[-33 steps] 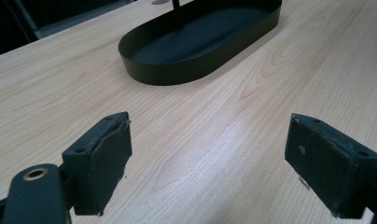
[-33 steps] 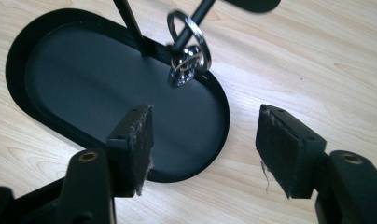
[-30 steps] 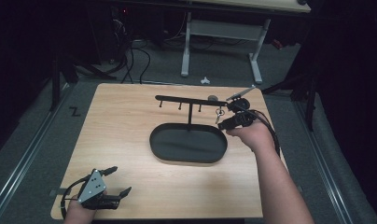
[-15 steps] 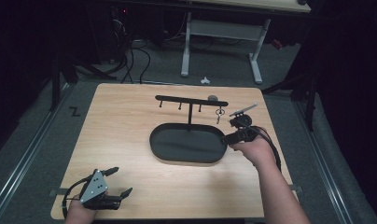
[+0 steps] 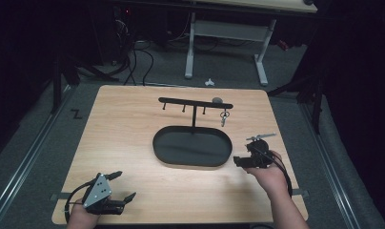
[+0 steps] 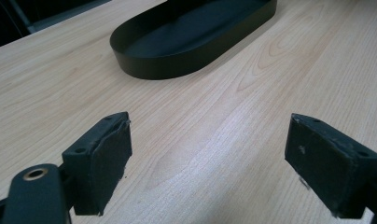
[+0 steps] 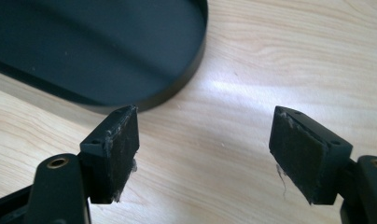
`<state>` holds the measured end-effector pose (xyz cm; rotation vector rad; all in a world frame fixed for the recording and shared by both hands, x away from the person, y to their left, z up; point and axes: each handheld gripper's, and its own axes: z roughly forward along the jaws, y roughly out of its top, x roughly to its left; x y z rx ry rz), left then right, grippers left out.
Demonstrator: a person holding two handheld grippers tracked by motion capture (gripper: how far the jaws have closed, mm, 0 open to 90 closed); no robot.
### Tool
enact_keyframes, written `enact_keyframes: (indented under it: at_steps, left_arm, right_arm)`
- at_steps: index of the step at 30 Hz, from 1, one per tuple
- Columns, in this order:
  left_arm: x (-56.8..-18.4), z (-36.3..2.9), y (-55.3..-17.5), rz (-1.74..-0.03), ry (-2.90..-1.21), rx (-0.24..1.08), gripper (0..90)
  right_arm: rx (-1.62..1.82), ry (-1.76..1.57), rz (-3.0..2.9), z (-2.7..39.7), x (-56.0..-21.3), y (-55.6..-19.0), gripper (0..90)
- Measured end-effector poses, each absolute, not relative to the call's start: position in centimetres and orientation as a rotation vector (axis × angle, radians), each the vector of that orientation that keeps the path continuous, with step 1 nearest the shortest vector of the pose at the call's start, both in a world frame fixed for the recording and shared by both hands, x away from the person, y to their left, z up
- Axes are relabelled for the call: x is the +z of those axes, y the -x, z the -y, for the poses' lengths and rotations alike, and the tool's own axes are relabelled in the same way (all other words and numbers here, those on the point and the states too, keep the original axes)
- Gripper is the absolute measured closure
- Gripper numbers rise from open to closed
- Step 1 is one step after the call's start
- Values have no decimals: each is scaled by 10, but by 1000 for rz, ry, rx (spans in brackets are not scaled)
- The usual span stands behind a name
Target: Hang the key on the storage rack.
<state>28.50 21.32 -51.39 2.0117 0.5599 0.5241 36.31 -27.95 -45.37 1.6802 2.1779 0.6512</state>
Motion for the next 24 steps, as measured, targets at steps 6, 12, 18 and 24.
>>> enact_keyframes:
  at_steps: [6, 12, 18, 24]
  left_arm:
    - [-515, -212, -285, -558, -2022, 521, 152]
    - [-515, -211, -286, -551, -2029, 522, 152]
    - [-515, -209, -288, -549, -2034, 515, 152]
    - [-515, -207, -287, -543, -2039, 518, 152]
  right_arm:
    - [748, -1627, -2109, 287, -480, -334, 218]
    - [852, -1576, -2044, 282, -509, -300, 218]
    - [889, -1494, -2011, 276, -518, -279, 221]
    - [876, -1510, -2026, 276, -524, -278, 224]
